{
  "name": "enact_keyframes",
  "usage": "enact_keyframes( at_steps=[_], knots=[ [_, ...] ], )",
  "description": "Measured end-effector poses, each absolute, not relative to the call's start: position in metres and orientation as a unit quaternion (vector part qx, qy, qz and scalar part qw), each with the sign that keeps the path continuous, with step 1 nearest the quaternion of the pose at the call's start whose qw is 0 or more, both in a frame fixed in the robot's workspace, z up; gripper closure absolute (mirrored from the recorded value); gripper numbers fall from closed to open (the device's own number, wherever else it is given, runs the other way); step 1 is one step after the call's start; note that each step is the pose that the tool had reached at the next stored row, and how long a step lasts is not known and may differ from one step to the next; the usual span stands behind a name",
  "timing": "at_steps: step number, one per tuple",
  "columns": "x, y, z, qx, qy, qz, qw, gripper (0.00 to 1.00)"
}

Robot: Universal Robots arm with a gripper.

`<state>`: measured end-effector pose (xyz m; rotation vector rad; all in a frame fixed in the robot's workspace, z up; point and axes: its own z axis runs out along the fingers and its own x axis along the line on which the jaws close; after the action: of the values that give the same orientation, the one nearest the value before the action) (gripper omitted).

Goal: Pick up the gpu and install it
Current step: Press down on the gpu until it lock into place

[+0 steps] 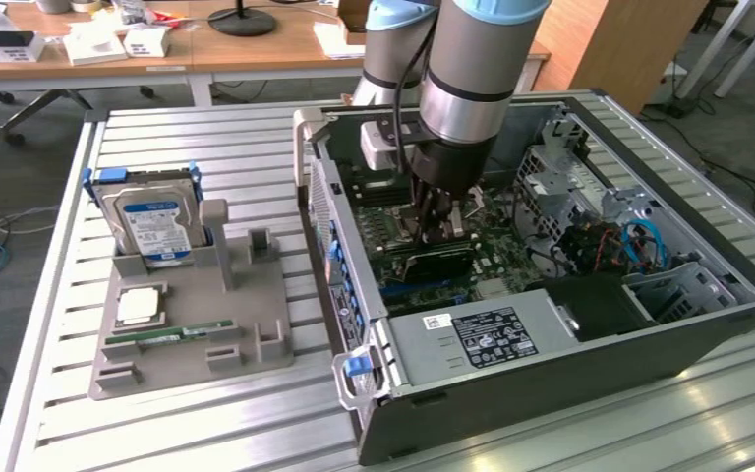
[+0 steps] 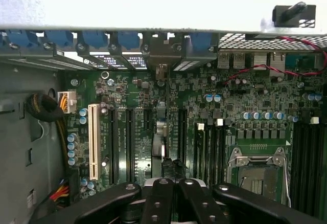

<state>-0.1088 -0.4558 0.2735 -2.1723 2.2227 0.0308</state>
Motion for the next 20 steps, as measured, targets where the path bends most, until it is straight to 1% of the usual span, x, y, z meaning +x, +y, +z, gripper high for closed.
enact_keyframes(
  at_steps=[20],
  knots=[
    [-0.1088,-0.4557,0.2674,-0.699,0.715,0.010,0.017,0.89]
  ],
)
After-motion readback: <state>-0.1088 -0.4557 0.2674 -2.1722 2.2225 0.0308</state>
